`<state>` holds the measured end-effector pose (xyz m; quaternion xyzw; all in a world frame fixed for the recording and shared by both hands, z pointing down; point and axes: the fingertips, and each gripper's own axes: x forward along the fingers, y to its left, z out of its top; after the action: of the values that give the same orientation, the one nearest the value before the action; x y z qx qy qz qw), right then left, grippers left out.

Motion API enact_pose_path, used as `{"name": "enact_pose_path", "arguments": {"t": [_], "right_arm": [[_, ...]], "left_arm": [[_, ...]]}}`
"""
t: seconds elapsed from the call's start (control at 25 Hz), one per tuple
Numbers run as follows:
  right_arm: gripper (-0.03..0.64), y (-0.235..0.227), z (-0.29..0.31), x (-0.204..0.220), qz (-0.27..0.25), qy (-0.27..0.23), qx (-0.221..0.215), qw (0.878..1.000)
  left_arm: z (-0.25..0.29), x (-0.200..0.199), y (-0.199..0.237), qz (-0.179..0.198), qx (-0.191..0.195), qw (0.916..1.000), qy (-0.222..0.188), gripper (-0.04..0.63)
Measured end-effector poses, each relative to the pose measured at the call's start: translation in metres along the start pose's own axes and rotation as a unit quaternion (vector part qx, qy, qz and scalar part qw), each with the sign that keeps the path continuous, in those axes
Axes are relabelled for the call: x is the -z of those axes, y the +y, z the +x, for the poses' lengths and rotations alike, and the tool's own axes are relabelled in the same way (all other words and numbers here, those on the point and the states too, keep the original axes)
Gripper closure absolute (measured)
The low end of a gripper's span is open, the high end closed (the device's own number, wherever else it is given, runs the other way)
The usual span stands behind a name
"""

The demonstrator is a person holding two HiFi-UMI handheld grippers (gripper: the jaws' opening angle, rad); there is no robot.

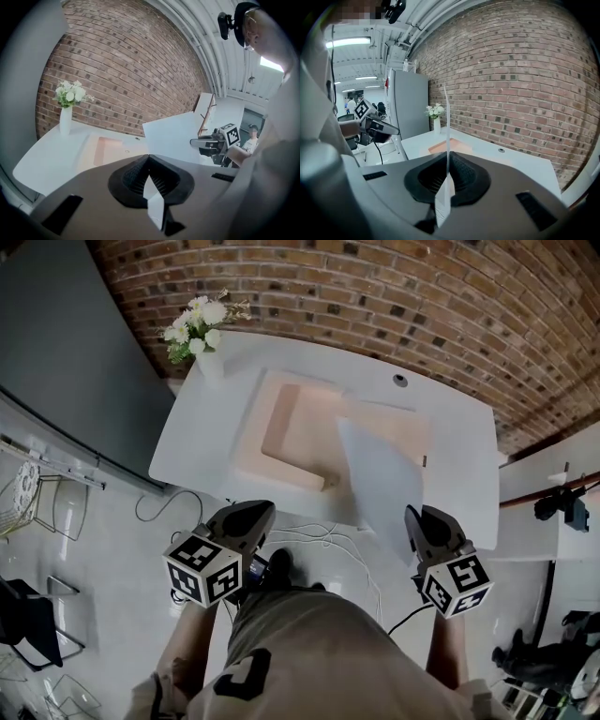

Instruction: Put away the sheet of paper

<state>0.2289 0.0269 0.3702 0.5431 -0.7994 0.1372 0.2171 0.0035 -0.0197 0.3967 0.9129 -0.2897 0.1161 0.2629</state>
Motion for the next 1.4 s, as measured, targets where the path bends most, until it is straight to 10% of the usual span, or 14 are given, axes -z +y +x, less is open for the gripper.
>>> {"name": "enact_pose_path", "arguments": {"t": [0.8, 1.4], "right_arm": [[0.593, -0.001, 0.029, -0.038, 0.127, -0.026, 0.01, 0.992], [0.594, -0.047, 0.044, -0.034, 0.309, -0.068, -0.021, 0.948]], "left_arm": [[0.008, -0.021, 0.055, -0.022, 0.054, 0.9983, 0.002, 0.58], [0.02, -0.017, 0.063, -0.03, 0.047, 0.9983, 0.015, 0.58]]}}
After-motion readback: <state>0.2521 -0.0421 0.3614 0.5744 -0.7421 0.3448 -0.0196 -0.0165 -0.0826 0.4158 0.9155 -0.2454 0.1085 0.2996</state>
